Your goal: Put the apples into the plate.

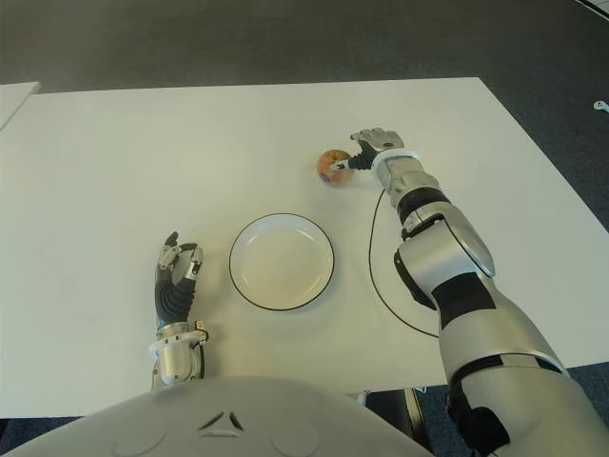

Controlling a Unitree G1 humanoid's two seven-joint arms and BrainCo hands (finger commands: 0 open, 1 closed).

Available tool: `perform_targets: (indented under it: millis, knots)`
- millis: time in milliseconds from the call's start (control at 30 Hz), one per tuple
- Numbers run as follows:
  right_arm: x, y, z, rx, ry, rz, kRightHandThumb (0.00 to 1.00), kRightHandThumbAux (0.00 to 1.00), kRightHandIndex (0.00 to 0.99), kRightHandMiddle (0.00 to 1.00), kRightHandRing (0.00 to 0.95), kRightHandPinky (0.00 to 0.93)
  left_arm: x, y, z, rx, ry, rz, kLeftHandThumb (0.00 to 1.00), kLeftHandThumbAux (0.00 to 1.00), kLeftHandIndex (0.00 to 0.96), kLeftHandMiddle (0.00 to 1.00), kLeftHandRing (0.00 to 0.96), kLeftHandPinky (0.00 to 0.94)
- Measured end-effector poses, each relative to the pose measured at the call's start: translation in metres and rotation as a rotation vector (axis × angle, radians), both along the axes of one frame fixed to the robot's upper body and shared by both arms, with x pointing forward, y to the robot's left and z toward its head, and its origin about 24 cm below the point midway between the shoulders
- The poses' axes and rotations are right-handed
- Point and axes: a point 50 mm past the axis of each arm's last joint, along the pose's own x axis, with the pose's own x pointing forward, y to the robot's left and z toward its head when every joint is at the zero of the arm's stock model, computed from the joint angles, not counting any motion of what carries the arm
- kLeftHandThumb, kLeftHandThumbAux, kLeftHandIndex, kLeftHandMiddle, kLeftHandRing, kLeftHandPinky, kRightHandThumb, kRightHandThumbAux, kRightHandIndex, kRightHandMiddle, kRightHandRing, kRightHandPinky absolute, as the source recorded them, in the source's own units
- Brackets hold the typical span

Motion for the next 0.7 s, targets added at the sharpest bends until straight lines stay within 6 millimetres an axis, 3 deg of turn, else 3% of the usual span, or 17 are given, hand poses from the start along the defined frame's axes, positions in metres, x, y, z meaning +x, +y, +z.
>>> perform_targets:
  millis: [700]
  knots:
    - [0.0, 0.024, -0.007, 0.034, 0.007, 0.039, 0.17, 0.159, 0.0, 0.0, 0.0, 0.0, 0.0, 0.001, 0.0, 0.003, 0.0, 0.018, 0.0, 0.483, 0.514, 0.148, 0.04, 0.0]
